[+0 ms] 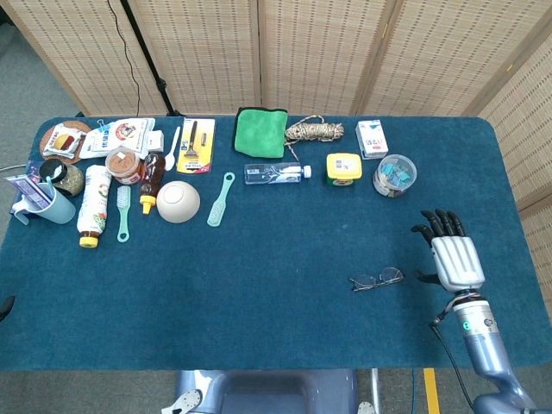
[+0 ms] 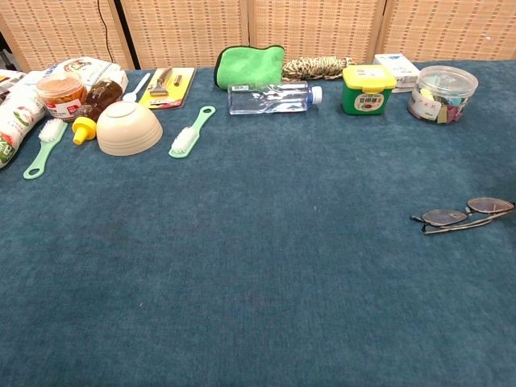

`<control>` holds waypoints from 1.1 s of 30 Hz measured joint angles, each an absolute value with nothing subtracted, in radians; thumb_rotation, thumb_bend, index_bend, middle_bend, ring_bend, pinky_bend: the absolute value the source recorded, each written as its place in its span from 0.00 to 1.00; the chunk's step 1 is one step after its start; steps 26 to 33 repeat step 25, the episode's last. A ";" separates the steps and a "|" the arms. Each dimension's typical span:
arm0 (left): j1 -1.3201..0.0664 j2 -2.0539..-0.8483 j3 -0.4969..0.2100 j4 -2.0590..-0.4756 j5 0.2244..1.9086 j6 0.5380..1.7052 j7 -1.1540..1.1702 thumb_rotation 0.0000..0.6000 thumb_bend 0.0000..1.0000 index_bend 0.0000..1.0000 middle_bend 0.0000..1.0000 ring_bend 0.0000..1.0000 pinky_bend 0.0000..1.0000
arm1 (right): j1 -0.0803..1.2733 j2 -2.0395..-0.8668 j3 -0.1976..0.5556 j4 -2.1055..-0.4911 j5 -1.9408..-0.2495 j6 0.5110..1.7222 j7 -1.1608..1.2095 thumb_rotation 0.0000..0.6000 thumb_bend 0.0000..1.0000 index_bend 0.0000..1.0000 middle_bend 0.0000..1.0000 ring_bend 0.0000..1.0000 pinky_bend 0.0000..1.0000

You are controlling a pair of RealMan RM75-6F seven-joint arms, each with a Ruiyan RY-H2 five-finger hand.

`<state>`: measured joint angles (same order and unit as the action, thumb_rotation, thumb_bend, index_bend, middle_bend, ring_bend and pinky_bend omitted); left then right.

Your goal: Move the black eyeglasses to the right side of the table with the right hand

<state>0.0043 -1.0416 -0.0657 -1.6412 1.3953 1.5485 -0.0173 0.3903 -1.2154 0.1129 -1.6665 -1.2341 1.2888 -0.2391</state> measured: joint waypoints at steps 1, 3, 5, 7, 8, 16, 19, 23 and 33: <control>0.006 -1.043 -0.065 -1.639 1.398 1.550 -0.020 0.95 0.24 0.06 0.00 0.00 0.00 | 0.377 -1.213 0.111 -1.673 -1.241 1.310 -0.250 1.00 0.04 0.27 0.10 0.02 0.03; 0.011 -1.048 -0.060 -1.635 1.401 1.553 -0.025 0.95 0.24 0.06 0.00 0.00 0.00 | 0.358 -1.209 0.107 -1.683 -1.252 1.340 -0.262 1.00 0.04 0.27 0.10 0.02 0.03; 0.014 -1.052 -0.057 -1.632 1.404 1.555 -0.026 0.95 0.24 0.06 0.00 0.00 0.00 | 0.334 -1.202 0.100 -1.695 -1.266 1.374 -0.272 1.00 0.04 0.26 0.10 0.02 0.03; 0.017 -1.055 -0.053 -1.631 1.407 1.555 -0.028 0.95 0.24 0.06 0.00 0.00 0.00 | 0.312 -1.195 0.093 -1.707 -1.279 1.402 -0.279 1.00 0.04 0.26 0.10 0.02 0.03; 0.019 -1.057 -0.051 -1.631 1.409 1.556 -0.030 0.95 0.24 0.06 0.00 0.00 0.00 | 0.302 -1.191 0.091 -1.712 -1.284 1.414 -0.281 1.00 0.04 0.26 0.10 0.02 0.03; 0.029 -1.072 -0.036 -1.629 1.432 1.561 -0.031 0.95 0.24 0.06 0.00 0.00 0.00 | 0.215 -1.157 0.060 -1.769 -1.330 1.512 -0.309 1.00 0.04 0.26 0.10 0.02 0.03; 0.032 -1.075 -0.034 -1.630 1.440 1.568 -0.031 0.95 0.24 0.06 0.00 0.00 0.00 | 0.200 -1.150 0.058 -1.780 -1.337 1.522 -0.314 1.00 0.04 0.26 0.10 0.02 0.03; 0.035 -1.075 -0.036 -1.631 1.444 1.574 -0.032 0.95 0.24 0.06 0.00 0.00 0.00 | 0.187 -1.145 0.064 -1.784 -1.337 1.525 -0.309 1.00 0.04 0.27 0.10 0.02 0.03; 0.034 -1.075 -0.036 -1.630 1.444 1.572 -0.033 0.95 0.24 0.06 0.00 0.00 0.00 | 0.185 -1.144 0.067 -1.784 -1.338 1.522 -0.307 1.00 0.04 0.27 0.10 0.02 0.03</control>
